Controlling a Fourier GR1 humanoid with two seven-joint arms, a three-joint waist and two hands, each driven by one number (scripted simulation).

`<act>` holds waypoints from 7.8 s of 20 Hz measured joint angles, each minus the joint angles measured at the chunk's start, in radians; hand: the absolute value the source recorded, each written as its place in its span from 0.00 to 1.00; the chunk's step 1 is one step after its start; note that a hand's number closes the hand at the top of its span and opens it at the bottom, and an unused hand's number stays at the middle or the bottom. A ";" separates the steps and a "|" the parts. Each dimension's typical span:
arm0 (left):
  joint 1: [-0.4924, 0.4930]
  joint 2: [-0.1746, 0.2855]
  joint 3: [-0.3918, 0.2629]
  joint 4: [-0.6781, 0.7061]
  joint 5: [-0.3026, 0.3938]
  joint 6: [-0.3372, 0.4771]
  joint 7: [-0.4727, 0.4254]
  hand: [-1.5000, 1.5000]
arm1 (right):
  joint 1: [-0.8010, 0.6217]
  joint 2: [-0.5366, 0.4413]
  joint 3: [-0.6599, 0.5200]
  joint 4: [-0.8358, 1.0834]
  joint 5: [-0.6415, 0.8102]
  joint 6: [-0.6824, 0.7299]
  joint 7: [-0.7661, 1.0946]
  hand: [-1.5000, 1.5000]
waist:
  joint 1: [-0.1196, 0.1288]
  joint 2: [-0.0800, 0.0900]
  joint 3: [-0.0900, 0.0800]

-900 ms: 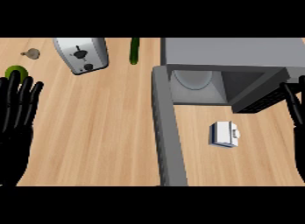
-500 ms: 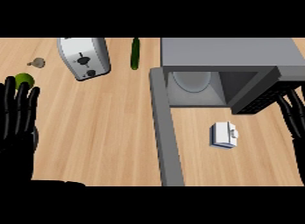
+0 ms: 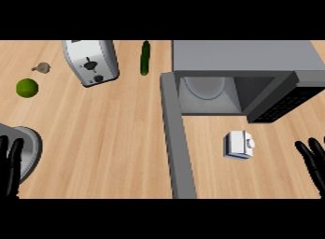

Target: Pick up the milk, place it into the microwave and close the microwave

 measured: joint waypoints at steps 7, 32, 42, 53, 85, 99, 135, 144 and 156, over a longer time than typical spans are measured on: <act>0.237 0.012 -0.051 -0.061 0.037 -0.056 -0.145 0.00 | 0.099 0.018 0.002 0.021 0.089 0.024 -0.111 0.00 | 0.005 -0.001 0.000; 0.695 0.077 0.022 -0.052 0.198 -0.280 -0.564 0.00 | -0.168 0.064 -0.044 0.515 0.342 -0.091 -0.285 0.00 | 0.019 0.002 0.001; 0.779 0.088 0.071 -0.044 0.235 -0.344 -0.647 0.00 | -0.314 0.053 -0.143 0.831 0.382 -0.178 -0.413 0.00 | 0.017 0.003 0.001; 0.830 0.084 0.119 -0.023 0.277 -0.414 -0.700 0.00 | -0.432 0.011 -0.183 1.175 0.392 -0.162 -0.602 0.00 | 0.017 0.004 0.002; 0.840 0.065 0.211 0.021 0.340 -0.542 -0.729 0.00 | -0.818 -0.065 -0.289 1.971 0.544 -0.463 -0.989 1.00 | 0.036 0.009 -0.001; 0.844 0.057 0.262 0.041 0.392 -0.570 -0.715 0.00 | -0.945 -0.020 -0.251 1.959 0.528 -0.330 -0.997 1.00 | 0.018 0.004 0.001; 0.600 0.098 0.404 0.187 0.443 -0.619 -0.583 0.00 | -1.383 -0.068 -0.350 2.085 0.554 -0.691 -0.525 0.00 | 0.095 0.051 0.005; 0.520 0.128 0.412 0.213 0.416 -0.619 -0.565 0.00 | -1.413 -0.095 -0.342 2.160 0.593 -0.754 -0.542 0.00 | 0.113 0.056 0.006; 0.492 0.116 0.345 0.196 0.356 -0.630 -0.536 0.00 | -1.410 -0.070 -0.403 2.191 0.529 -0.588 -0.651 0.00 | 0.096 0.042 0.006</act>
